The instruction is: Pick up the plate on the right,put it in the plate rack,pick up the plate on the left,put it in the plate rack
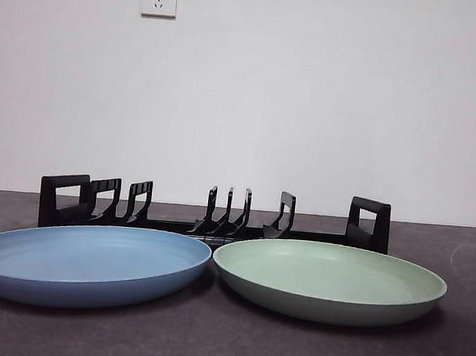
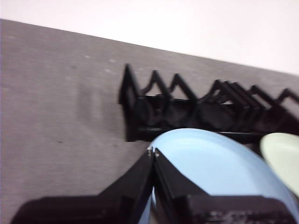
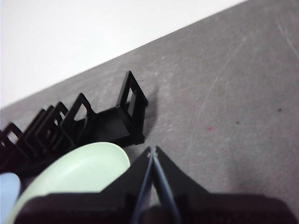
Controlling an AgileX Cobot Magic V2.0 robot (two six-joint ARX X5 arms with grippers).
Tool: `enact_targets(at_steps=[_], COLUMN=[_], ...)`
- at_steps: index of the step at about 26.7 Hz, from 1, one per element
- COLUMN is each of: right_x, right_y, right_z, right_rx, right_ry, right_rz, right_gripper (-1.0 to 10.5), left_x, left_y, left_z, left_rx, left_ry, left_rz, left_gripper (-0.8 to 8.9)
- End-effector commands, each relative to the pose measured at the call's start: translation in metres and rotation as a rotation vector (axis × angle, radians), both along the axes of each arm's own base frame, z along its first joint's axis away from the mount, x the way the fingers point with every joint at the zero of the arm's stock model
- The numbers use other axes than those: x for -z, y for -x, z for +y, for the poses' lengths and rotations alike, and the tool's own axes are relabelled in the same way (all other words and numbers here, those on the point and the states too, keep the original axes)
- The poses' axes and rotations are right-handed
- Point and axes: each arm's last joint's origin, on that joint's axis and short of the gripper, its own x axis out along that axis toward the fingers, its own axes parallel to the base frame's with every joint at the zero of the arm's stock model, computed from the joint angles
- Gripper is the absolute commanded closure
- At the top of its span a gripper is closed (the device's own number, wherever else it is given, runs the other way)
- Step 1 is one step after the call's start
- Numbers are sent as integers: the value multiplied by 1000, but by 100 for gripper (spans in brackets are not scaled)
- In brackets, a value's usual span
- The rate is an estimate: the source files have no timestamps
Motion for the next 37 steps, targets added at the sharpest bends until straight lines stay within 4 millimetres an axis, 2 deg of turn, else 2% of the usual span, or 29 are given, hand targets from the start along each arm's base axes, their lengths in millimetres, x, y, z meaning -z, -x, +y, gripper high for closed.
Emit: enact_targets(at_steps=[1,7,12,18,23,27,33,34,36,37], right_x=[0,-15,-32,-54,-63,-62,-48,-46,-40,-37], right_y=[0,-2,-12,-36,-61,-90,-128,-132,-137,-139], right_z=[0,0,1,6,12,17,24,25,25,25], right_rx=[8,9,-1,-80,-203,-290,-418,-425,-434,-438], right_ry=[-60,-54,6,64,48,34,44,53,64,69], right_rz=[6,32,98,207,310,461,660,671,695,709], right_gripper=[957,958,958,958,957,957,940,914,775,756], left_x=[2,-16,-36,-55,-65,-73,-81,-81,-81,-81], left_y=[0,1,-2,-18,-36,-61,-97,-99,-102,-102], left_z=[-1,-1,-1,-2,-4,-8,-15,-16,-19,-21], left_rx=[36,32,34,43,98,197,433,453,461,467], left_ry=[69,111,108,86,65,97,159,156,149,146], left_rz=[2,-12,9,83,166,279,393,396,402,398], left_gripper=[819,819,819,820,820,820,818,817,801,714])
